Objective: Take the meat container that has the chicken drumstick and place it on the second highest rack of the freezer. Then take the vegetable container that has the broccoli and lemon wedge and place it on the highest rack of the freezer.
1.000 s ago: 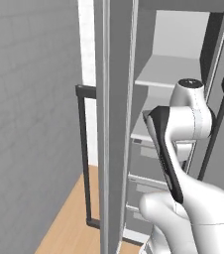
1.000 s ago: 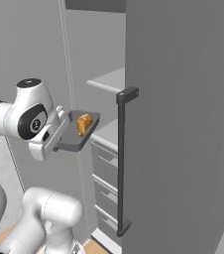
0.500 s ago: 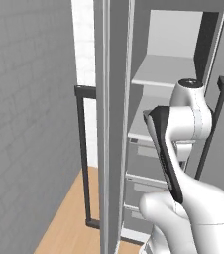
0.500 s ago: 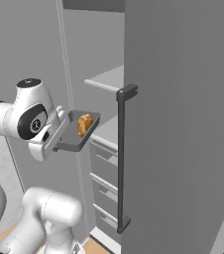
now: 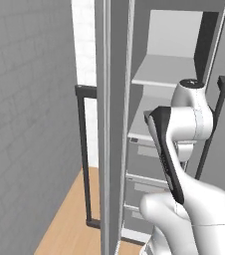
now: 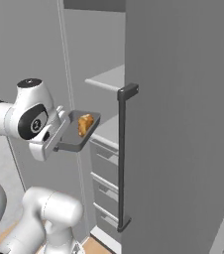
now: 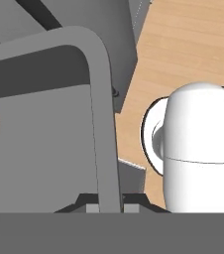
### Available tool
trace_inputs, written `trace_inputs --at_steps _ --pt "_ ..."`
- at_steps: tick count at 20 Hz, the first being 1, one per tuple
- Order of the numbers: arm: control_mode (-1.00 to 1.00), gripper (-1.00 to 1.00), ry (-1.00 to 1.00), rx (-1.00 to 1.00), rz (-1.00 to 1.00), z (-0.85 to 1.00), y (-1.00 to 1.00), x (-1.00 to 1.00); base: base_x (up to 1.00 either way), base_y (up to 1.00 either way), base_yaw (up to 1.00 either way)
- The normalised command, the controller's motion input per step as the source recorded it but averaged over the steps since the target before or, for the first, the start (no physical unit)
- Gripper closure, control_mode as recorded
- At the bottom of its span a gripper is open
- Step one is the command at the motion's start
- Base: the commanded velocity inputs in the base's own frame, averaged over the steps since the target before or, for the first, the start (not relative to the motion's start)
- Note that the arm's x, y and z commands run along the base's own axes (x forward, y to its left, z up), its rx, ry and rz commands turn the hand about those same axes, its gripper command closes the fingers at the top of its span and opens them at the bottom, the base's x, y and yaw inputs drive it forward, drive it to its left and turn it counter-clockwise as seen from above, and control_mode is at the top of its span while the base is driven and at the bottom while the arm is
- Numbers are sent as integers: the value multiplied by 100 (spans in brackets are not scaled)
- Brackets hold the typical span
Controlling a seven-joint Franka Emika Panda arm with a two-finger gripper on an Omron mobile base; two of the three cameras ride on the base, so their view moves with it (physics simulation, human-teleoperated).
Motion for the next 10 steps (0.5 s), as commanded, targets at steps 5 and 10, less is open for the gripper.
trace_inputs --at_steps 5,10 --pt "100 100 0 0 0 0 0 0 -11 -25 0" --pt "100 100 0 0 0 0 0 0 10 -36 1"
